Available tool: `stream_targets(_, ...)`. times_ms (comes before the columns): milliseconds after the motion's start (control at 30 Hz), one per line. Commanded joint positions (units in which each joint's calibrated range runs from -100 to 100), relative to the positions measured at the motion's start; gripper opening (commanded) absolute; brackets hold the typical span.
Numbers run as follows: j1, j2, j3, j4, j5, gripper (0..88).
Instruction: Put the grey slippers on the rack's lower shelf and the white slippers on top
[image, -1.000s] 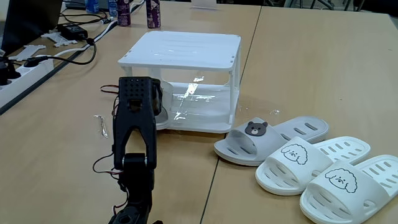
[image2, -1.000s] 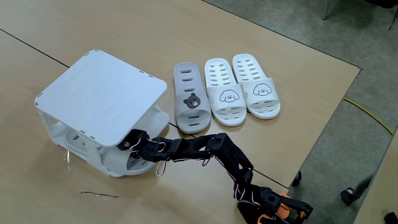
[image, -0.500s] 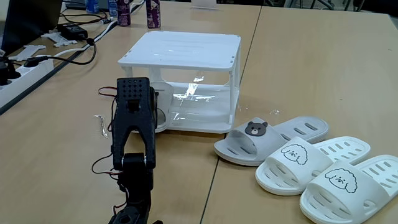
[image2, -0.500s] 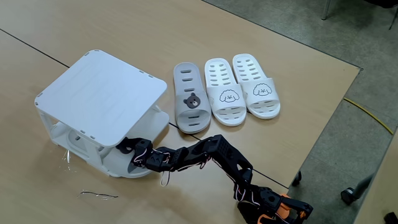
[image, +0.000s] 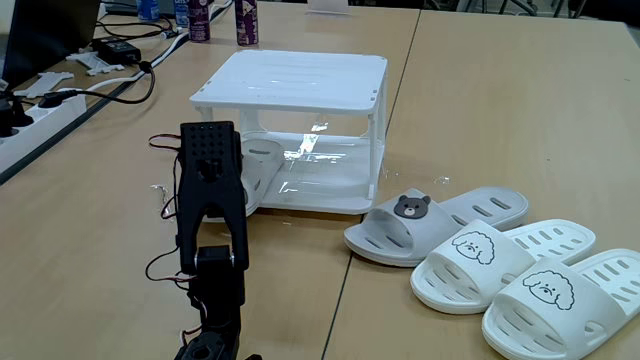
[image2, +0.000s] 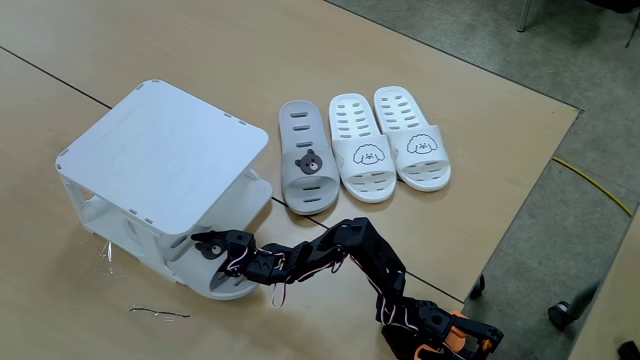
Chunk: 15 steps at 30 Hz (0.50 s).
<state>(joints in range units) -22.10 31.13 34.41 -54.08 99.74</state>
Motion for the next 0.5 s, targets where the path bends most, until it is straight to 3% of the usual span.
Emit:
stream_targets(0,-2.24,0.12,6.14,0.41,0.26,37.8)
stream_targets(333,-3.64,0.04,16.15,-11.84,0.26,37.8)
stream_targets(467,-2.16,-0.21,27.88,-23.58,0.26,37.8)
